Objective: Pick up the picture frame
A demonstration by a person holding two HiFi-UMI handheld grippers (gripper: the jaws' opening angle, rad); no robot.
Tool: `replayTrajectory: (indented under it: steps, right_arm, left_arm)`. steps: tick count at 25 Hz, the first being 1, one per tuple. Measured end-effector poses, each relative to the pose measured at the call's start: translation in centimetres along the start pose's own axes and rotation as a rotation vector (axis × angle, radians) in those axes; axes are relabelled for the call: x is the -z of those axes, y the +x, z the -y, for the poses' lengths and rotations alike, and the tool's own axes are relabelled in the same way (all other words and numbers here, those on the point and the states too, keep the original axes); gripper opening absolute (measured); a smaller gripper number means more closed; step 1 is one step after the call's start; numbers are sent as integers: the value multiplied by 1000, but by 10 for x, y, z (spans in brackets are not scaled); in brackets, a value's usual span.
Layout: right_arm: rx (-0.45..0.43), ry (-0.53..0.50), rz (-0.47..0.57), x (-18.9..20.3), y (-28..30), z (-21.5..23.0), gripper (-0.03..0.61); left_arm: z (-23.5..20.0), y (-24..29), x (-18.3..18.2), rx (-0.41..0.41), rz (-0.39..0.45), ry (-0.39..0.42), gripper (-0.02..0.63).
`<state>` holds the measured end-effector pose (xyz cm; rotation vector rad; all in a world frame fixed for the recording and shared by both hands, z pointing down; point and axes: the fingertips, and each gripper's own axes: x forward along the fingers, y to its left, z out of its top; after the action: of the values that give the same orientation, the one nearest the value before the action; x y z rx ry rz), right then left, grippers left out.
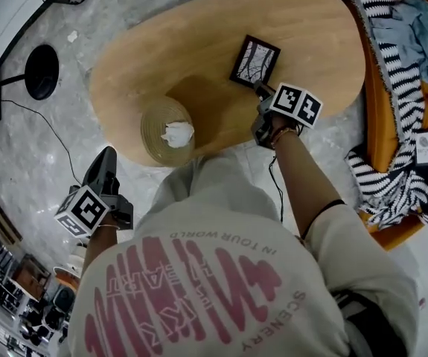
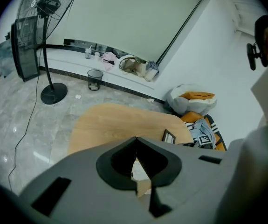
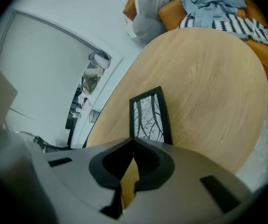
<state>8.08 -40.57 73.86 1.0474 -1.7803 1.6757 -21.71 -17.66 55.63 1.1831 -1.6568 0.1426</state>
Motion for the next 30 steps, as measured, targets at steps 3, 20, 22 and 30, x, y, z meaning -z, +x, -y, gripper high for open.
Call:
replayTrajectory:
  steps: [3, 20, 22, 30]
  right_arm:
    - [23, -130, -66, 10, 15, 5, 5]
    - [74, -954, -270, 22, 58, -10, 161]
    - [84, -1020, -315, 29, 63, -10, 161]
    - [208, -1122, -393, 36, 71, 6, 129]
  left_arm:
    - [-1, 5, 13, 10, -7, -30, 3]
    - [-36, -6, 69, -130, -105, -38, 3]
    - [-40, -8, 74, -142, -111, -64, 3]
    - [-34, 0, 66, -114, -107, -70, 3]
